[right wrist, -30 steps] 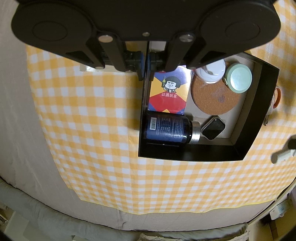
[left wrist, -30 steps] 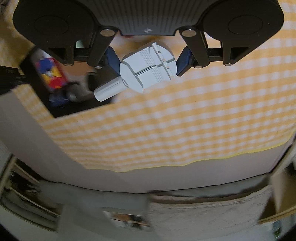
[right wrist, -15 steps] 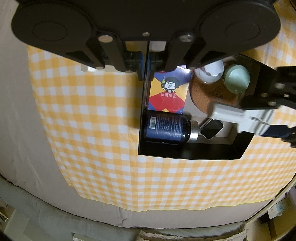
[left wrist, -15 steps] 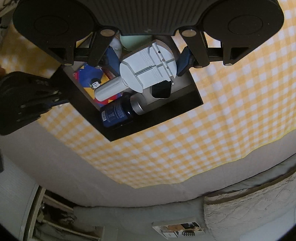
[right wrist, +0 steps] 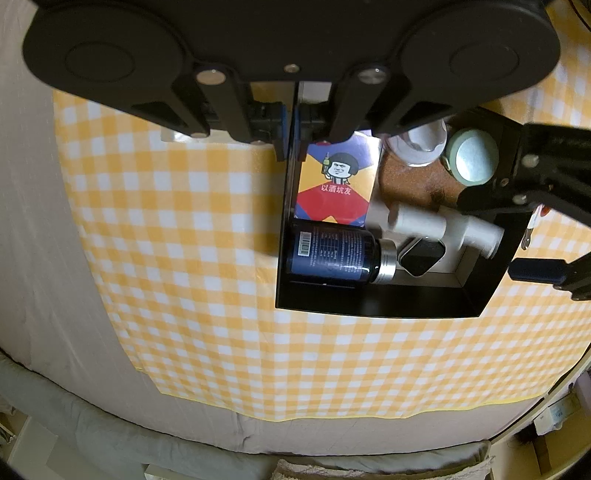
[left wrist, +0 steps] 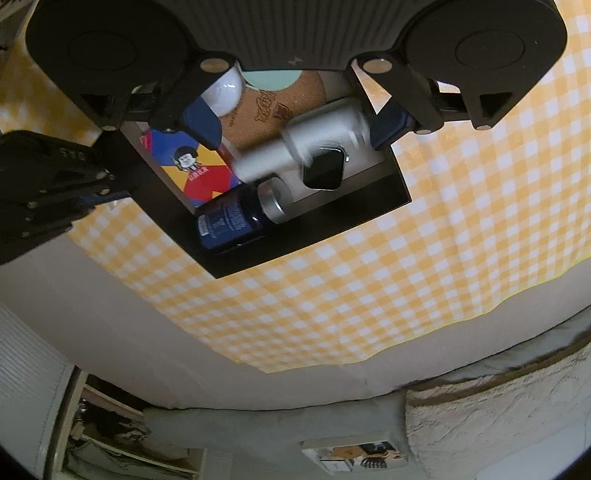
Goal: Organize rigid objects
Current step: 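Carry the strap tool with the left gripper into the box, release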
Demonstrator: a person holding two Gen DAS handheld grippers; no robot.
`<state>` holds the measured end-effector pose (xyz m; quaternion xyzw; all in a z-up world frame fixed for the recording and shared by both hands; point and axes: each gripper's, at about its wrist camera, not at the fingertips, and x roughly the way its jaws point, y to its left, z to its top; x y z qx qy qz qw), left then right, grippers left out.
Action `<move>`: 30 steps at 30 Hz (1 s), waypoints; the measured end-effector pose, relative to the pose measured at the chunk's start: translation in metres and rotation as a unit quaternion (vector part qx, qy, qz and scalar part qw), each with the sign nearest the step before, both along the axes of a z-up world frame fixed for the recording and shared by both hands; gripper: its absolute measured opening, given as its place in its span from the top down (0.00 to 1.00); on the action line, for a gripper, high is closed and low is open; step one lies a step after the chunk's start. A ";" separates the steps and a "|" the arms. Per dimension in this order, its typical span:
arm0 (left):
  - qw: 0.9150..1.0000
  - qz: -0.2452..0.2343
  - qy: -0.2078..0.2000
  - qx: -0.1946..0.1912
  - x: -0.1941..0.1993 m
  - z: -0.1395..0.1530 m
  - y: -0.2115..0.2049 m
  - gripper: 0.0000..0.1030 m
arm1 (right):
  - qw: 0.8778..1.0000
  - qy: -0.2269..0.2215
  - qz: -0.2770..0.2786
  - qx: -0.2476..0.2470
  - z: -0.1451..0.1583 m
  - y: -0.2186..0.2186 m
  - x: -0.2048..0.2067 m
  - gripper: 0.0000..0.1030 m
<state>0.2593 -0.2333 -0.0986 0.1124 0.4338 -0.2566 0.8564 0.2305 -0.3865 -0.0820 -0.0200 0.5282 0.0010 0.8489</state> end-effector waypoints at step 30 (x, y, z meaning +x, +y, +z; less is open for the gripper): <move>1.000 0.003 -0.020 -0.003 -0.057 0.039 0.043 0.01 | 1.000 0.005 -0.001 -0.030 -0.003 0.010 -0.005 0.95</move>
